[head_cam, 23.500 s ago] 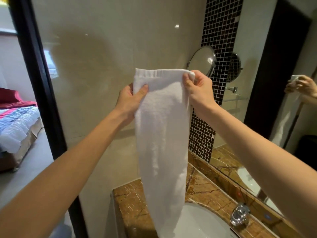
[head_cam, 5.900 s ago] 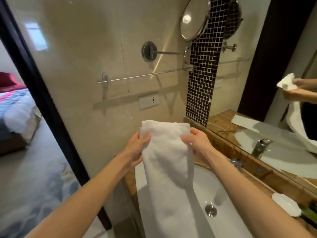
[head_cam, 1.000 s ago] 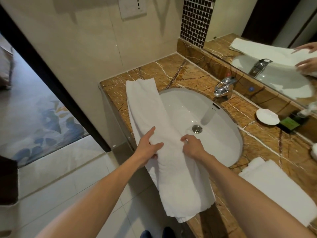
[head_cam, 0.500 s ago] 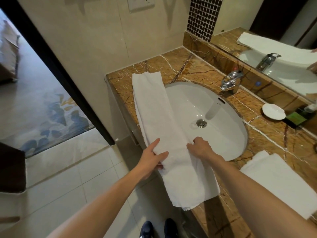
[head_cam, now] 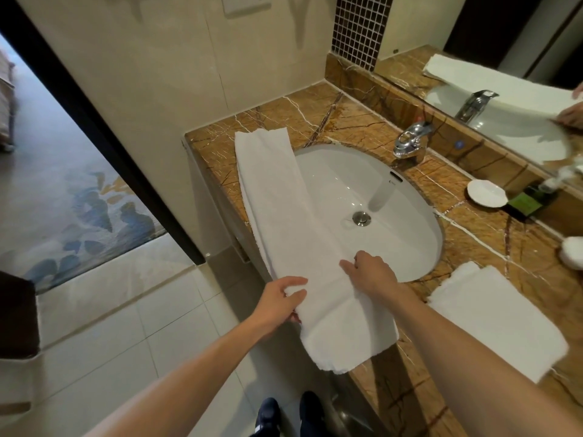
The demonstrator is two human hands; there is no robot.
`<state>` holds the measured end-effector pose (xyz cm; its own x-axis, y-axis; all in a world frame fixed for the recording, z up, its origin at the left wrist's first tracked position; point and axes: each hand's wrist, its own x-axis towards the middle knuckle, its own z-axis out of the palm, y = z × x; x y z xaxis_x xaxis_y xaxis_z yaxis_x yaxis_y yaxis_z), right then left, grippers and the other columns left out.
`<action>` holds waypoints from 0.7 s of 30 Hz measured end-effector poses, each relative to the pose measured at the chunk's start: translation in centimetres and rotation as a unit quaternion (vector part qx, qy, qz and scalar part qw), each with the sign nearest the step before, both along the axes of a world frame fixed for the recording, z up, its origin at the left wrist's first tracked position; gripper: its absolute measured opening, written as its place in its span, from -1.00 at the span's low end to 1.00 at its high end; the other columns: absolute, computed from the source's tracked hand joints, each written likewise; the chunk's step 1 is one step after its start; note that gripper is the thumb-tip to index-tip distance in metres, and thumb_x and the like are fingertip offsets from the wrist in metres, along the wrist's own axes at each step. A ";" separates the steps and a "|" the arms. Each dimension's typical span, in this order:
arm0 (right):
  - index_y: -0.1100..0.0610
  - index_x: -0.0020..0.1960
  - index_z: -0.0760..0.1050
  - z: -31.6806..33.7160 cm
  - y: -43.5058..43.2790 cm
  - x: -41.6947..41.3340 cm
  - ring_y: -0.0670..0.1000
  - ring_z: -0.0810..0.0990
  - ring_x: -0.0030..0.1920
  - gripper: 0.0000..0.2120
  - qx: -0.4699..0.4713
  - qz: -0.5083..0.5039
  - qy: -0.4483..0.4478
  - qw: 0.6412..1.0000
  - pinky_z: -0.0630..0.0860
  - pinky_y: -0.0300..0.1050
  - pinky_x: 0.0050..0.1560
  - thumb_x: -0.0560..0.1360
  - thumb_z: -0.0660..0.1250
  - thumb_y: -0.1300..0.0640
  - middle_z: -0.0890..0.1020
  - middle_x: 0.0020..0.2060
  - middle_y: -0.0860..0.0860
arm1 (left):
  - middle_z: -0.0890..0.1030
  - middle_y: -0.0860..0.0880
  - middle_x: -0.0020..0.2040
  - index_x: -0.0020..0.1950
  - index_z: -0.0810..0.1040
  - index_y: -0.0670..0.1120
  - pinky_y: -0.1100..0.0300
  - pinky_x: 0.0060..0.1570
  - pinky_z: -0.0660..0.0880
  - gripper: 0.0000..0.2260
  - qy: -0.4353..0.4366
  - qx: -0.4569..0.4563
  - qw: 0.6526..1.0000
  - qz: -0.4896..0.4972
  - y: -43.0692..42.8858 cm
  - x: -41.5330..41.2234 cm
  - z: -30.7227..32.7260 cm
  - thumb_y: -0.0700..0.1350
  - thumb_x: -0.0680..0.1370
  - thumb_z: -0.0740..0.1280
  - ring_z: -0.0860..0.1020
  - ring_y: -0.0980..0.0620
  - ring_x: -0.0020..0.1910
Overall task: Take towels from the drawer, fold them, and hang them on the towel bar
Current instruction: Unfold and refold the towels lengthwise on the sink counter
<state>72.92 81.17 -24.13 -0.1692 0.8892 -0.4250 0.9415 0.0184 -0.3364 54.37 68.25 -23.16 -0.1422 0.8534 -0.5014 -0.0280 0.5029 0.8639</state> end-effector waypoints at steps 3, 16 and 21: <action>0.08 0.18 0.37 -0.3 -1.5 1.5 0.09 0.49 0.00 -0.54 -0.031 -0.052 0.063 0.996 0.38 -0.04 -0.10 0.51 0.14 -0.27 0.52 0.06 0.06 | 0.57 -0.11 0.12 0.27 0.47 -0.08 0.19 -0.25 0.59 -0.63 -0.013 0.001 1.000 0.011 -0.6 0.7 -0.2 -0.20 0.48 0.42 0.63 0.07 -0.13; 0.13 0.14 0.39 0.4 -5.8 4.7 0.13 0.58 -0.11 -0.78 0.154 -0.012 0.022 0.988 0.39 -0.06 -0.25 0.62 0.12 0.02 0.63 -0.06 0.09 | 0.49 -0.13 0.22 0.28 0.42 -0.04 -0.09 -0.11 0.62 -0.62 -0.047 -0.020 0.999 0.005 -2.5 2.9 1.2 -0.32 0.51 0.32 0.58 -0.10 0.06; 0.12 -0.04 0.41 1.2 -5.9 4.8 0.18 0.60 -0.12 -0.72 0.174 -0.016 -0.011 0.985 0.39 -0.04 -0.26 0.62 0.07 -0.07 0.61 -0.19 0.07 | 0.50 -0.15 0.23 0.33 0.39 -0.06 -0.01 -0.15 0.64 -0.58 -0.040 -0.041 0.998 -0.036 -3.2 3.1 0.9 -0.33 0.51 0.32 0.60 -0.10 0.04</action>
